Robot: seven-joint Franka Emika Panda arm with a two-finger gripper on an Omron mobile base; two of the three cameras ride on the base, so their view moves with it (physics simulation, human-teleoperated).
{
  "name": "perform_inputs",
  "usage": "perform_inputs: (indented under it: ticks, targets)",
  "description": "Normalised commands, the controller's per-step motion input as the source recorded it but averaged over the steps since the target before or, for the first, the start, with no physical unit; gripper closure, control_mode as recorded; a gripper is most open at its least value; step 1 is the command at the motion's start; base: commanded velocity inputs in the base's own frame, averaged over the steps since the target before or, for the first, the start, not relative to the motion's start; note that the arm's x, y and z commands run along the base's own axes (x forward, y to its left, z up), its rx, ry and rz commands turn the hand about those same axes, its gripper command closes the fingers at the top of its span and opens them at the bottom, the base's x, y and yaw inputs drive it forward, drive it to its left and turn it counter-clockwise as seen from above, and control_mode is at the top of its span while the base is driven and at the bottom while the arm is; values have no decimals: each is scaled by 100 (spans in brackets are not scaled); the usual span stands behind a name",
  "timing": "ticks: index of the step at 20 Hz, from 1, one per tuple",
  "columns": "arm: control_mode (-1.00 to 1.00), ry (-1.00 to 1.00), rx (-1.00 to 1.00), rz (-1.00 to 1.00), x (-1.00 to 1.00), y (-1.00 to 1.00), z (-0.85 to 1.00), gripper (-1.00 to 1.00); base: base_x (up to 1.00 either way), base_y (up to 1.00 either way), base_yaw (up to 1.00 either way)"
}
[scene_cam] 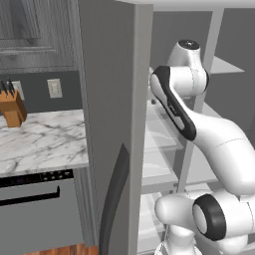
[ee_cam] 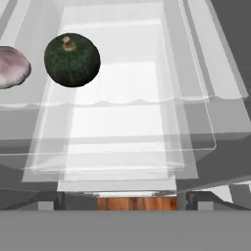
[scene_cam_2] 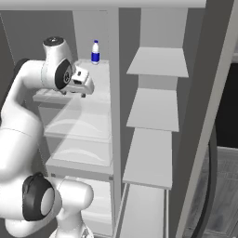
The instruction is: Take the squash and garlic from the fridge shelf and place them in the freezer drawer to begin freezing them.
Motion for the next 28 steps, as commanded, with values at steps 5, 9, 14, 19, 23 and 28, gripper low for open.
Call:
perform_inputs:
  ticks: [5,9,14,19,23,28]
  targets:
    - [-100,-6,0,-12,49,0,2,-100,0,0,0]
    - [-100,0,0,-6,15,33,0,-100,0,0,0]
    - [-100,0,4,-5,11,60,0,-100,0,0,0]
    - [-100,0,1,0,48,15,-4,-100,0,0,0]
    - [-100,0,0,0,58,0,-16,-100,0,0,0]
    - [-100,3,0,0,37,0,-30,-100,0,0,0]
